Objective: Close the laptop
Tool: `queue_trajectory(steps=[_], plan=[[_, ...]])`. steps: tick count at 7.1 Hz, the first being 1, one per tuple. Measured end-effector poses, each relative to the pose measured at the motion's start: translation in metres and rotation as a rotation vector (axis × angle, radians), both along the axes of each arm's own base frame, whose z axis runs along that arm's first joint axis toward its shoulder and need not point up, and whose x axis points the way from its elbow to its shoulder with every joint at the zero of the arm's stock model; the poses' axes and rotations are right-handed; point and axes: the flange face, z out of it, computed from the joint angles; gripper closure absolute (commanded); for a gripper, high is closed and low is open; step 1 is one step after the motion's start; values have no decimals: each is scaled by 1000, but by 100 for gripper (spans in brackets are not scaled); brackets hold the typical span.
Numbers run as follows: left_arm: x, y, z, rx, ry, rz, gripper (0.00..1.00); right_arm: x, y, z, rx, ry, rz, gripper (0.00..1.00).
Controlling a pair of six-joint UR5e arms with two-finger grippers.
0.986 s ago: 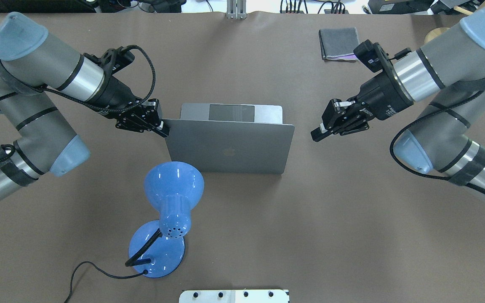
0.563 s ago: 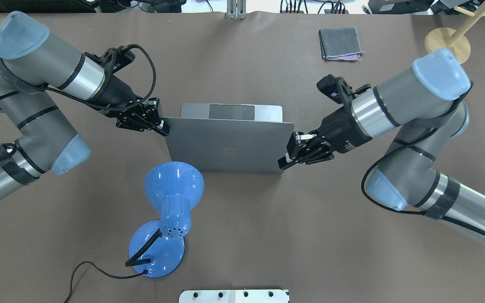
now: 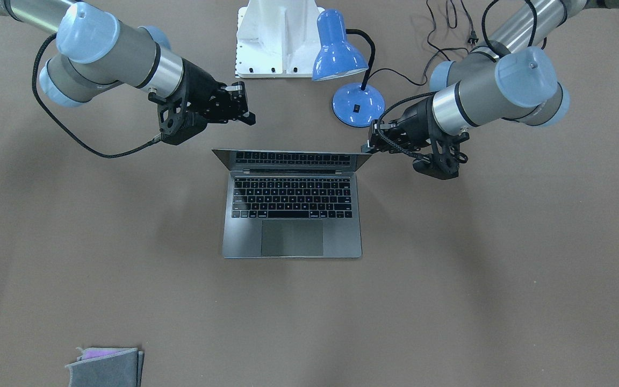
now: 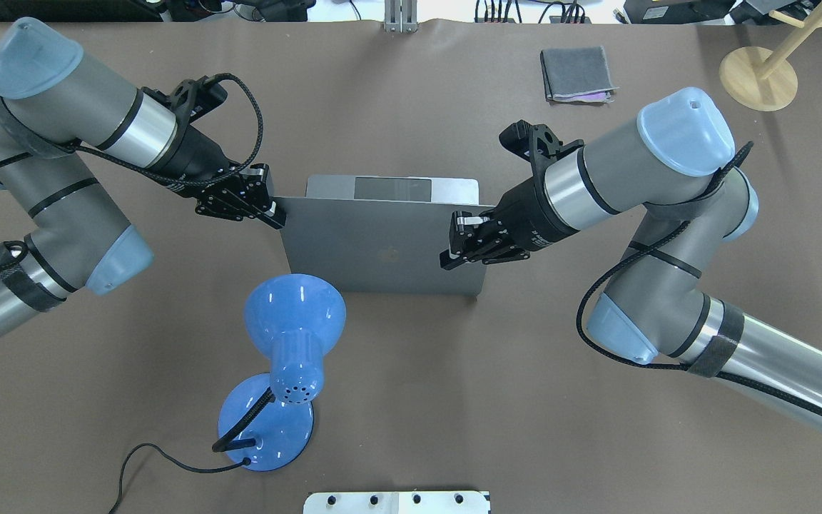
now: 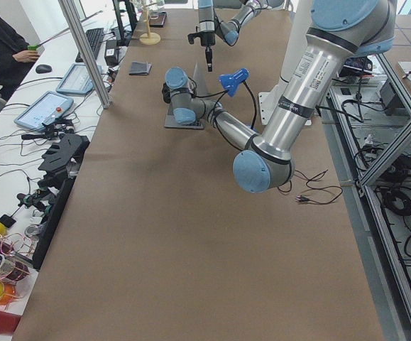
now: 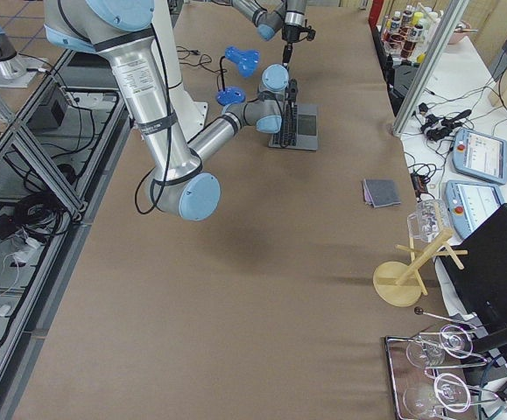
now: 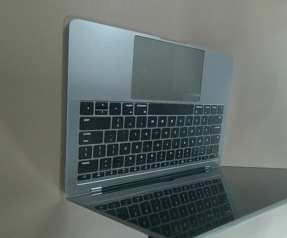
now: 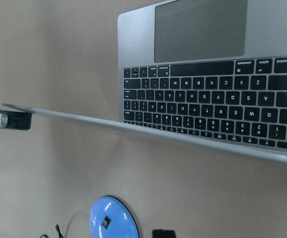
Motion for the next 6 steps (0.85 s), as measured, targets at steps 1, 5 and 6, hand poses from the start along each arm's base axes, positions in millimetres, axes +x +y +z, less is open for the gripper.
queue_trajectory(steps=[1,5,6], plan=[[1,-1,0,-1,-1,0,100,0,-8,6,2,19,18,100],[7,-7,-5,-3,-1,-2,100,-7,-35,25,11,63,44,100],[9,-10,-7,-4,-2,-3,100,-7,-41,27,12,68,51,100]])
